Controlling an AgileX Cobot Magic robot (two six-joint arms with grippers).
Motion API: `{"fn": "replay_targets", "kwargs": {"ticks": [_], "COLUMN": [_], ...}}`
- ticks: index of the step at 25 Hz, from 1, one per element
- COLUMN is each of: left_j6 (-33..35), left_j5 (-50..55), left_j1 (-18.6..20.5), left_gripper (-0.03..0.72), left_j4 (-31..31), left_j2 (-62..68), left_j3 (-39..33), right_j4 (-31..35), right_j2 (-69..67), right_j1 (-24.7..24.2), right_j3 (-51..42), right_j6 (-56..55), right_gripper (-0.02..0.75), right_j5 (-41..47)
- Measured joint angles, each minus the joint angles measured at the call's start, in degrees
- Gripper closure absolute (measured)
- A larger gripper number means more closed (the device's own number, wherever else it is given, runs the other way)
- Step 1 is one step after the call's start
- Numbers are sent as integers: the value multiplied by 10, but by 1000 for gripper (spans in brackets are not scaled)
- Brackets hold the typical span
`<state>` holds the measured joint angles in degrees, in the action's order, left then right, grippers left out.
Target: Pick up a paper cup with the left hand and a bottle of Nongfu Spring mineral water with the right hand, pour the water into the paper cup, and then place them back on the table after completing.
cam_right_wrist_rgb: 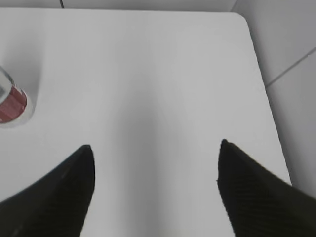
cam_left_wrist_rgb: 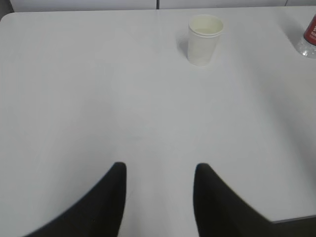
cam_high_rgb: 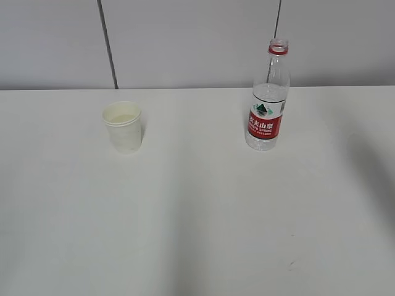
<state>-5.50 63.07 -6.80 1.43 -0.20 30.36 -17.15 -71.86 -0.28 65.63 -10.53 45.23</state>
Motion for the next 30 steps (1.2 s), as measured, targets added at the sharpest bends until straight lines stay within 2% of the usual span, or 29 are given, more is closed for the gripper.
{"fn": "replay_targets", "kwargs": {"ticks": [8, 15, 30], "left_j6": [0, 0, 0], "left_j5": [0, 0, 0], "left_j1": [0, 0, 0], "left_gripper": [398, 398, 398], "left_j4": [0, 0, 0], "left_j2": [0, 0, 0], "left_j3": [0, 0, 0], "right_j4": [109, 155, 160], "right_j2": [106, 262, 614], "right_j1": [0, 0, 0], "right_j3": [-2, -69, -305], "right_j6": [87, 98, 134], "right_gripper": [164, 164, 164], "right_j5": [169, 178, 174]}}
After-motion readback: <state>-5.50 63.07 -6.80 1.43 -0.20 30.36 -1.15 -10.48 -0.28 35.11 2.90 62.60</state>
